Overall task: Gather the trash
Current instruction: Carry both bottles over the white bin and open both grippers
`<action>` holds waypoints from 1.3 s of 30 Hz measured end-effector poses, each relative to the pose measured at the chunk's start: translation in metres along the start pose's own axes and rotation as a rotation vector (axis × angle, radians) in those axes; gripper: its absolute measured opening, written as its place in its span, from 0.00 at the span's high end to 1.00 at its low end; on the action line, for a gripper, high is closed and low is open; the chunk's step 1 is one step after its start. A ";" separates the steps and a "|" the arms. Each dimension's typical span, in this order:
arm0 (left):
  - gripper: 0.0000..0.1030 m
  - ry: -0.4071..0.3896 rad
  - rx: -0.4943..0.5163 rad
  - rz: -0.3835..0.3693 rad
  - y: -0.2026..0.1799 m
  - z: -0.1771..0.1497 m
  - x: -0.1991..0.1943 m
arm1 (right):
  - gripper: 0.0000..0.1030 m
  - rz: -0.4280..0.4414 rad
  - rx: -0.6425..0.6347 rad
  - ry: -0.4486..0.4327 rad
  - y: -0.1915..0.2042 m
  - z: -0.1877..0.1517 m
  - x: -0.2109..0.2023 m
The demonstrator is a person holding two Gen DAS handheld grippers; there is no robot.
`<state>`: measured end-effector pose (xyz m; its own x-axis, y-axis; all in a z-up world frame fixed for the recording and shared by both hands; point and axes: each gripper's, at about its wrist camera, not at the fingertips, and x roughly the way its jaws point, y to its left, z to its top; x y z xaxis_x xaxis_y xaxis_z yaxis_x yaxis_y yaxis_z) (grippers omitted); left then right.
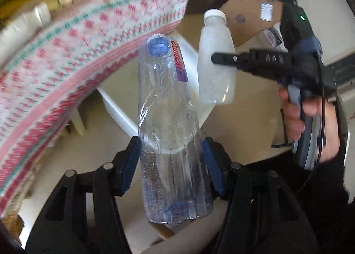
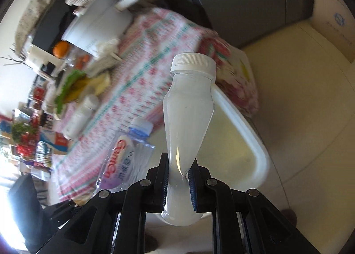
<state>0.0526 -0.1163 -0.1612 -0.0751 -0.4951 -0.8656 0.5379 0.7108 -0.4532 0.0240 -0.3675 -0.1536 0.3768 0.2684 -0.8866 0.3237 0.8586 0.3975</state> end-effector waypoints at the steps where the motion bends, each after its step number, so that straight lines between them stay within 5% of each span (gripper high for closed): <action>1: 0.42 0.022 -0.022 -0.013 0.003 0.007 0.008 | 0.83 -0.013 0.002 0.013 -0.003 0.000 0.005; 5: 0.42 0.081 -0.075 -0.027 0.003 0.017 0.035 | 0.83 -0.038 0.017 0.075 -0.013 0.003 0.031; 11: 0.41 0.073 -0.009 0.100 -0.006 0.024 0.052 | 0.83 -0.087 0.022 0.132 -0.022 0.007 0.055; 15: 0.32 0.048 0.008 0.127 -0.012 0.026 0.045 | 0.74 -0.094 0.046 0.142 -0.030 0.012 0.052; 18: 0.29 0.015 0.044 0.175 -0.013 0.029 0.033 | 0.51 -0.079 0.048 0.108 -0.029 0.017 0.040; 32: 0.18 -0.173 0.086 0.352 0.008 0.020 -0.026 | 0.37 -0.088 -0.030 -0.040 0.004 0.021 -0.017; 39: 0.06 -0.264 0.070 0.418 0.016 0.022 -0.054 | 0.28 -0.111 -0.106 -0.124 0.031 0.023 -0.039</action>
<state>0.0837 -0.0893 -0.1170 0.3692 -0.2907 -0.8827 0.5320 0.8449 -0.0558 0.0392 -0.3609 -0.1014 0.4497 0.1196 -0.8851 0.2781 0.9230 0.2659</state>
